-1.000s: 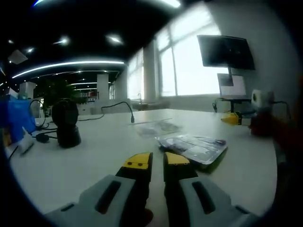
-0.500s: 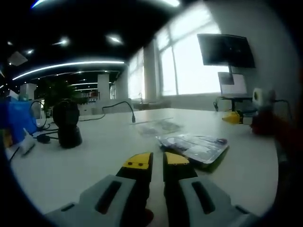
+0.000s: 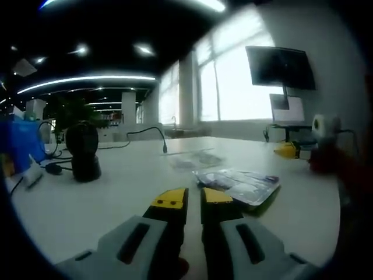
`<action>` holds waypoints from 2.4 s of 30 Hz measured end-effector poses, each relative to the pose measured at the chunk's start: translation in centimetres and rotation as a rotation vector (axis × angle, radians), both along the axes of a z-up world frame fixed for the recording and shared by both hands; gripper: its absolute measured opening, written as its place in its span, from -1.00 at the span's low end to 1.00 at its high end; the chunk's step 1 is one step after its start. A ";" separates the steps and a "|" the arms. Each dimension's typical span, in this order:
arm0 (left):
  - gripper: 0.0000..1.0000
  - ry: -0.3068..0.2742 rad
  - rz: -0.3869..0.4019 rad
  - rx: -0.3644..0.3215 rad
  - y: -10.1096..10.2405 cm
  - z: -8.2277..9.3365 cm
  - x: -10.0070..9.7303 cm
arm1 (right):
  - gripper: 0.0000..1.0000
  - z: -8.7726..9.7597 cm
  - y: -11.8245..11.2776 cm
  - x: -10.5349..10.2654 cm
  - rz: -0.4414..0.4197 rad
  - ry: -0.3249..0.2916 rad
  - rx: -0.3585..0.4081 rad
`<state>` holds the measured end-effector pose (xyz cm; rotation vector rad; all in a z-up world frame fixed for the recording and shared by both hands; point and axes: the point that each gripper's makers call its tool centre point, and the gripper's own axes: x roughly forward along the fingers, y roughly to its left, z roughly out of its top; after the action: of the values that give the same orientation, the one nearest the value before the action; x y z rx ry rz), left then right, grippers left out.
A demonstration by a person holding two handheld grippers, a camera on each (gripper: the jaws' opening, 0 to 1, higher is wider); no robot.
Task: Clip sheet goods on table flip sheet goods clip sheet goods scan sheet goods put sheet goods back to table
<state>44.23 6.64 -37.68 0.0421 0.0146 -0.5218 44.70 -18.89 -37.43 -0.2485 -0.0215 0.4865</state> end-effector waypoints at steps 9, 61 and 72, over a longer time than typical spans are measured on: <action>-0.95 0.002 -0.009 -0.005 -0.2 0.1 -0.1 | -1.00 -0.1 0.0 -0.1 -0.001 0.006 -0.008; -0.91 0.231 -0.208 -0.011 -5.4 -1.7 1.3 | -1.00 -2.2 3.2 1.6 0.089 0.202 -0.179; -0.91 0.305 -0.230 -0.010 -5.8 -2.7 2.0 | -1.00 -3.0 3.2 2.2 0.103 0.244 -0.227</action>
<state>46.22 0.86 -40.33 -0.0469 0.3078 -0.7546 46.89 -15.72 -40.48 -0.4107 0.2613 0.6203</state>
